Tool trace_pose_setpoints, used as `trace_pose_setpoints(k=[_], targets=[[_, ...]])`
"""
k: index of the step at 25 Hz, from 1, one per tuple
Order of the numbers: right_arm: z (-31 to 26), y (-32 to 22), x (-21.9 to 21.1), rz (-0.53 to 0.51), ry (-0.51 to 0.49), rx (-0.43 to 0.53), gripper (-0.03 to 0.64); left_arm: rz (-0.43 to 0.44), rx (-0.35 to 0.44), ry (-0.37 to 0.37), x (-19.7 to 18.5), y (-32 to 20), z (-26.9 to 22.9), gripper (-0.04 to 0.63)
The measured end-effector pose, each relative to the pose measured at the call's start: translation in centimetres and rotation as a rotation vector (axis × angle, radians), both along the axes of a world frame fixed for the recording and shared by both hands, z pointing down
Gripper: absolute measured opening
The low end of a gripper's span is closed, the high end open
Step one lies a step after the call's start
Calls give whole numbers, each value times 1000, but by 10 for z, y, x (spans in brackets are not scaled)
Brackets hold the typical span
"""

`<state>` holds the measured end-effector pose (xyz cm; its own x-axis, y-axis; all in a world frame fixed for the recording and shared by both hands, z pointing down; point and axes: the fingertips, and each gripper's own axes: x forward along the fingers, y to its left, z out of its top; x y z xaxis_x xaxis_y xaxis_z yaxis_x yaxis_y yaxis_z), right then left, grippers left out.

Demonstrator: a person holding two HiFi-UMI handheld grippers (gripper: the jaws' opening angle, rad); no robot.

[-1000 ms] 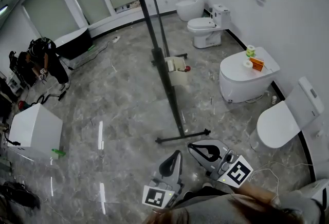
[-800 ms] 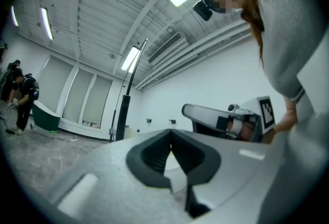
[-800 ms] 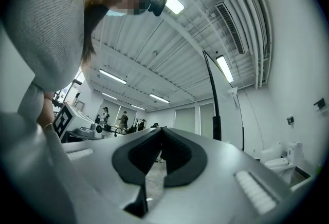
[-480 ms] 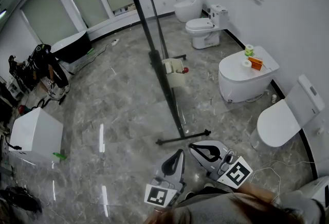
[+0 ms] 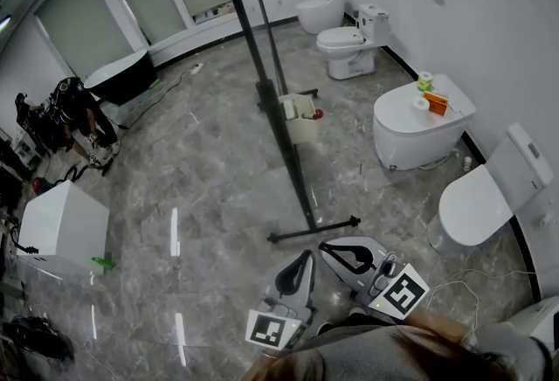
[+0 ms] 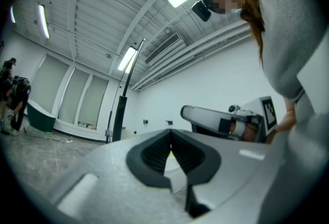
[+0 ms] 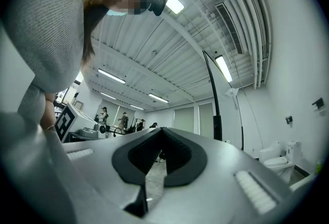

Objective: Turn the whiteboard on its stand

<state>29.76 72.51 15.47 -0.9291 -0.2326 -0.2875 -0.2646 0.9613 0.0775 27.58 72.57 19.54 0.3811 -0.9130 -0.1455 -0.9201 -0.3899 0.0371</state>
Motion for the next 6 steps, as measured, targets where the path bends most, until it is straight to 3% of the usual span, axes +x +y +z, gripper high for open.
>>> trace_pose_setpoints(k=[6], targets=[[-2,-1,0,4,-2,-2,6,5,2,3,0,-1,-1,2]])
